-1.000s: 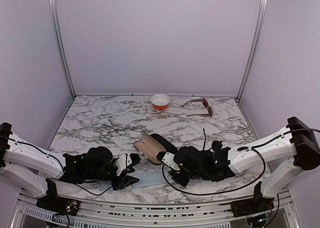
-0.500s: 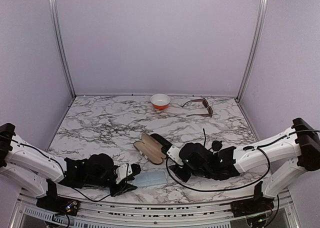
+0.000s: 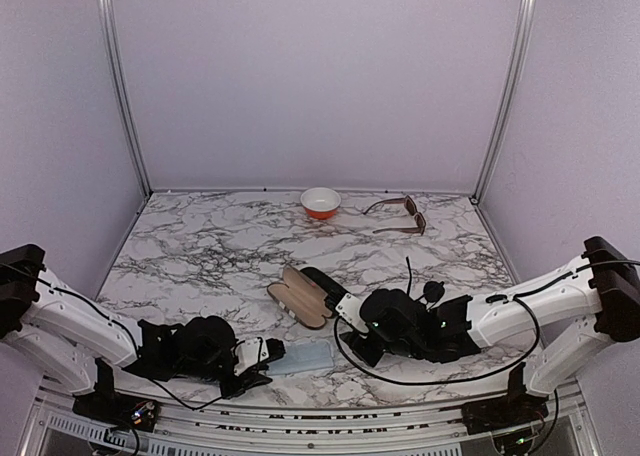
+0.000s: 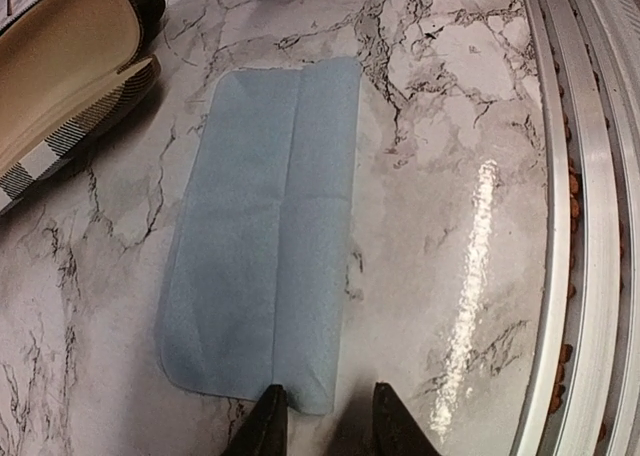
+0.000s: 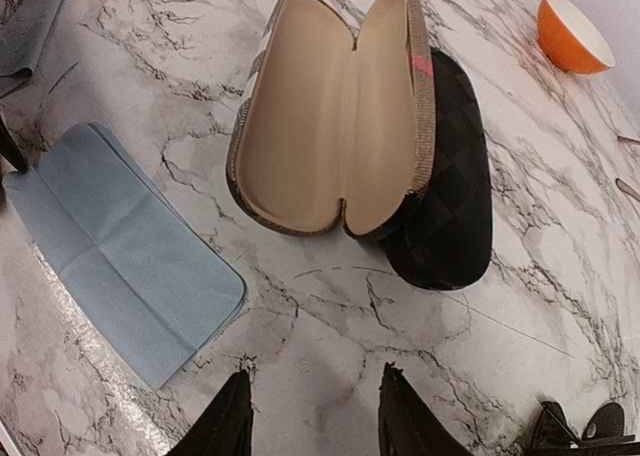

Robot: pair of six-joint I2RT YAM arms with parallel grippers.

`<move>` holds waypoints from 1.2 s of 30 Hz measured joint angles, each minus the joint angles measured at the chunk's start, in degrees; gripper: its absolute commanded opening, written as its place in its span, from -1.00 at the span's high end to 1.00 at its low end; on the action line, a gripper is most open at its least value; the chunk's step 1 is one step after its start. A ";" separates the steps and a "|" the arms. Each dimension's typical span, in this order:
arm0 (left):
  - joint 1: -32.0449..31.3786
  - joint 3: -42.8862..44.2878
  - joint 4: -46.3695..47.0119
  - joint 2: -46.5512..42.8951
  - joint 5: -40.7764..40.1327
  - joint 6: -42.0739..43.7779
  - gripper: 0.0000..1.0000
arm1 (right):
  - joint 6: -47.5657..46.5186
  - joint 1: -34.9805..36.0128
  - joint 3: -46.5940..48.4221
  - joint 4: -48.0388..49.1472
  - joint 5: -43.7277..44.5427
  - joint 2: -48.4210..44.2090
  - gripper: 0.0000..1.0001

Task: Organize the sunglasses
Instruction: Pick up the folded cleaning cloth from the corner of the board.

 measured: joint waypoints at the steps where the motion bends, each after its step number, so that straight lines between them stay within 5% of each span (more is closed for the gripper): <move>1: -0.02 0.00 0.02 0.13 -0.17 0.02 0.45 | 0.02 0.00 0.00 0.00 0.00 0.00 0.16; 19: -0.11 0.96 0.83 2.03 -0.94 0.57 1.00 | -0.57 0.00 -0.33 0.37 -0.79 0.00 0.22; 36: -0.17 0.94 0.59 1.27 -1.01 1.16 1.00 | -15.47 1.73 -7.98 8.48 -16.52 -2.51 0.35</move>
